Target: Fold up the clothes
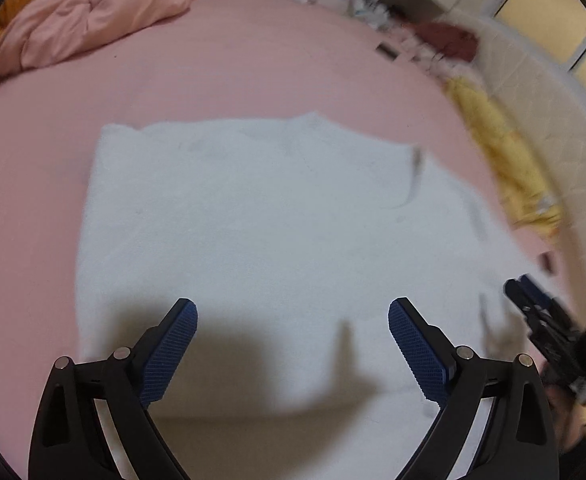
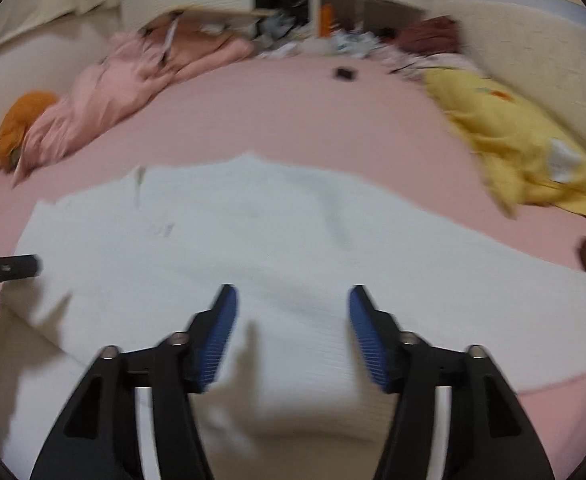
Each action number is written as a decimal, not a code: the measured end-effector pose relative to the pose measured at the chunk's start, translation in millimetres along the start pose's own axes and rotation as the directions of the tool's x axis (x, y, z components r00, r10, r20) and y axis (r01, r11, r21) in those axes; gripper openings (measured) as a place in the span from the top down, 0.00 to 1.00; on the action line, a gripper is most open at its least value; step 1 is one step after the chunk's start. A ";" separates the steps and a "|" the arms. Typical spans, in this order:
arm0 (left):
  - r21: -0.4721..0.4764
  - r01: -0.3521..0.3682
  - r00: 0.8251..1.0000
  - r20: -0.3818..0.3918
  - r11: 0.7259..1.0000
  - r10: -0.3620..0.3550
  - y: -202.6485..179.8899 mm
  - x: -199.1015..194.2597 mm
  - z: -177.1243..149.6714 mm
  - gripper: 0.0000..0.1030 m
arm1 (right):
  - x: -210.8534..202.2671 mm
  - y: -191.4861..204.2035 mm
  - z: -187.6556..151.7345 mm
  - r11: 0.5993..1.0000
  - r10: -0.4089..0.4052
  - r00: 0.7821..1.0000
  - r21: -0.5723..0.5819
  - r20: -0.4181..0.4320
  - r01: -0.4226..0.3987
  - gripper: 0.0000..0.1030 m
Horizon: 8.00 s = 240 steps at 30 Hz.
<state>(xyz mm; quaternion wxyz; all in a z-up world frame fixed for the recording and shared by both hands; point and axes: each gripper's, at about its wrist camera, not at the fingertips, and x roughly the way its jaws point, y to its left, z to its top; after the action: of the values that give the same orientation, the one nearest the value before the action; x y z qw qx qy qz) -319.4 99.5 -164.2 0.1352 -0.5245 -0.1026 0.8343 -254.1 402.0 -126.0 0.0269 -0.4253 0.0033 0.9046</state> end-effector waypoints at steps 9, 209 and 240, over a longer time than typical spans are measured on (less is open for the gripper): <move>-0.045 -0.002 0.995 0.101 0.999 0.006 14.8 -23.0 42.0 0.08 | -5.6 -36.4 -11.1 0.949 -0.121 0.991 0.287 -0.061 0.134 0.39; -0.030 -0.436 0.890 0.131 0.899 0.436 31.3 1.9 49.3 0.00 | 34.6 -70.2 49.8 0.910 -0.241 0.970 0.344 -0.019 0.232 0.51; 0.021 -0.187 0.972 -0.139 0.982 0.188 -16.7 -133.1 -284.3 0.00 | -177.6 96.5 -216.0 0.986 -0.010 0.982 0.163 -0.191 0.041 0.38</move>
<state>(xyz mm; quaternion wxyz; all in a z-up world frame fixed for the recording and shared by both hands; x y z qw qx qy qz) -5.7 79.2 -168.1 0.0650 -0.5889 -0.0396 0.8046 20.2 291.2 -128.9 0.0735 -0.5057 0.0758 0.8562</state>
